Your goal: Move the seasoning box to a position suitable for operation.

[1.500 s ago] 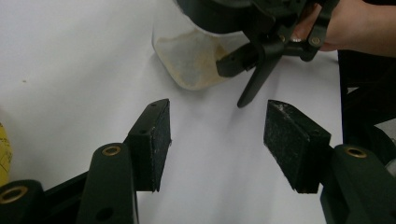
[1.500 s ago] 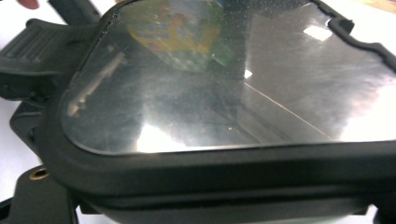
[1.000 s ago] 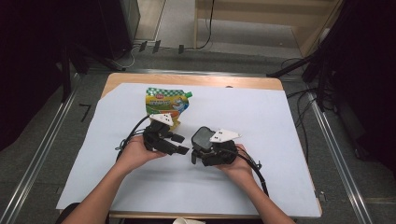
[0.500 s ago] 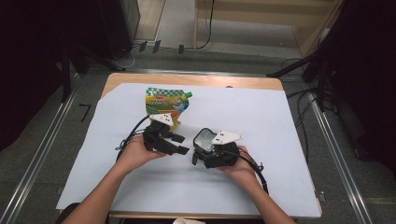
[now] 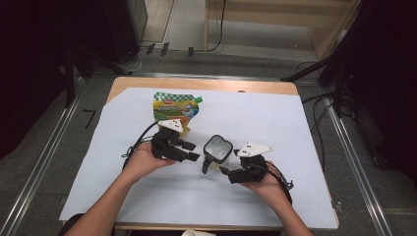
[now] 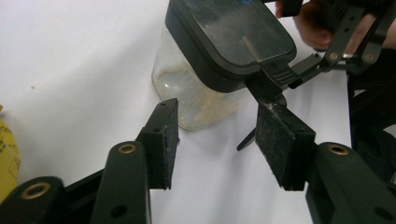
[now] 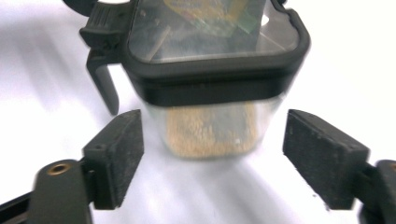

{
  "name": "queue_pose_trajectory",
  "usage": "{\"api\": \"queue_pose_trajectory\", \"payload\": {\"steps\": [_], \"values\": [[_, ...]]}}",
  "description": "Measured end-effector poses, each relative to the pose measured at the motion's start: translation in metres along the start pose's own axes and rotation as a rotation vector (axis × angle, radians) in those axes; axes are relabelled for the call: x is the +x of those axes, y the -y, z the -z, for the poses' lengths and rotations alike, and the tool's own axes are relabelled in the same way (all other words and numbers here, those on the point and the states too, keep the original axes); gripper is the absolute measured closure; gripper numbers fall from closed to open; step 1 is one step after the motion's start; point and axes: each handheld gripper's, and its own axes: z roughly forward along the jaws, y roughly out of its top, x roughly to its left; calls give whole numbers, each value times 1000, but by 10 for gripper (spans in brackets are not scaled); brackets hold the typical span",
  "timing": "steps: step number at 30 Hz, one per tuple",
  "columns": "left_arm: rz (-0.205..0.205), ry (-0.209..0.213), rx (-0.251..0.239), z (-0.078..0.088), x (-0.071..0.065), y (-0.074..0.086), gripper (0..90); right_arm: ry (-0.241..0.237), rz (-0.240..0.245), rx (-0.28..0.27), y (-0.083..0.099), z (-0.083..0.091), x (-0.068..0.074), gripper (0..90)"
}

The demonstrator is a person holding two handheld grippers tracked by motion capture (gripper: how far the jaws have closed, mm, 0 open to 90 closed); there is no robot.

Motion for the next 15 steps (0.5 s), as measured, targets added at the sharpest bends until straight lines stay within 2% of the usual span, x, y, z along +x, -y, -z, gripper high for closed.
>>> {"api": "queue_pose_trajectory", "payload": {"steps": [3,6,9,10,12,13,14,15], "values": [[-8,5,9,-2,-1,-1,555,-21,-14,6,1,6,-1,302],[-20,3,15,-4,-1,-1,572,-14,-13,8,2,14,-2,352],[-3,13,36,-6,2,-3,566,3,-29,3,2,20,-3,447],[-5,13,41,-6,4,-2,585,3,-36,-2,1,20,-3,482],[-5,15,45,-6,5,-2,683,3,-40,-18,-1,21,-4,551],[-8,17,52,-6,6,-2,683,3,-40,-18,-1,21,-4,551],[-27,5,50,-6,5,-2,764,12,-48,-27,-2,23,-5,623],[-29,9,46,-6,5,-2,797,14,-58,-30,-2,23,-5,659]]}}
